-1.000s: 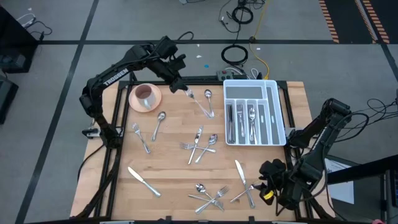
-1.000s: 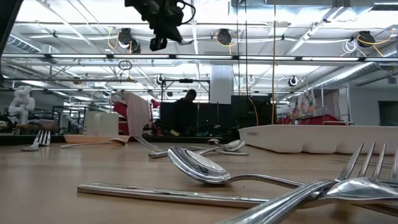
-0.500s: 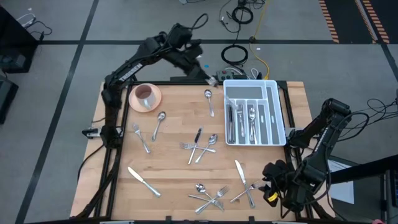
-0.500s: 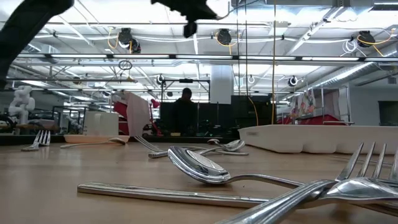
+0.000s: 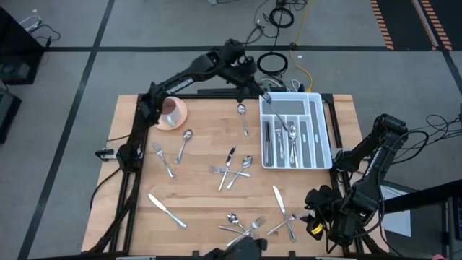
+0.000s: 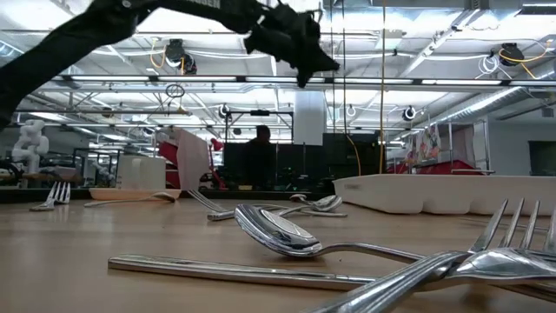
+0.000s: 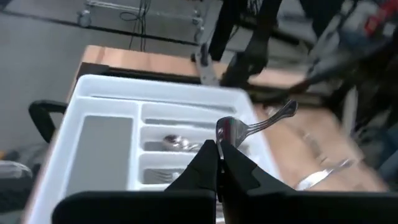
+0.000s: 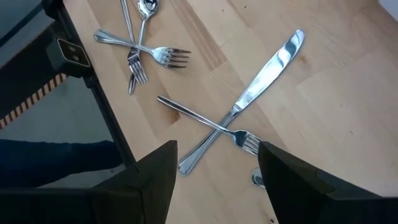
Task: Sort silverware
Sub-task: Put the silver fork into the white cutlery tray
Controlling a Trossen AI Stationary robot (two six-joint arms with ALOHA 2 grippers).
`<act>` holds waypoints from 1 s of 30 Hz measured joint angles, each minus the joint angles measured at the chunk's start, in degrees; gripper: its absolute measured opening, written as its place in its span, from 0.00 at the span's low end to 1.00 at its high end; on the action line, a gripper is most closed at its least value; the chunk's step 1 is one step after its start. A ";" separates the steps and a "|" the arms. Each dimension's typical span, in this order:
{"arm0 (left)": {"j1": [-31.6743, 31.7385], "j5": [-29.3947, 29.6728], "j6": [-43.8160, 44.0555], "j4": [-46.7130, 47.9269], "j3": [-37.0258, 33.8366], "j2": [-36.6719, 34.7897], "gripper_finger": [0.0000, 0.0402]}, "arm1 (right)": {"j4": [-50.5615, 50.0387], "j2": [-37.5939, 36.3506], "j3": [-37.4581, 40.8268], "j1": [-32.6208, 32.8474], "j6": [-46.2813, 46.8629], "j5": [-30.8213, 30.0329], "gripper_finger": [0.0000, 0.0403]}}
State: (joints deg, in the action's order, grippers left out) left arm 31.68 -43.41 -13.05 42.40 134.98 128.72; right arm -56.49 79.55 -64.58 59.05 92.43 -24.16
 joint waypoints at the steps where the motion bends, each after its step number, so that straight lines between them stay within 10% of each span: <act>1: -0.16 0.11 -2.74 0.10 0.02 0.94 0.00 | 0.01 0.00 0.00 0.00 0.03 0.01 0.54; 30: -11.99 21.46 -26.51 1.07 0.02 10.08 0.00 | -0.60 0.02 2.23 -0.09 8.38 -5.81 0.54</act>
State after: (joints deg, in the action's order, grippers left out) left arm 19.68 -21.96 -39.56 43.46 135.00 138.80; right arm -57.09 79.57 -62.35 58.96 100.81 -29.98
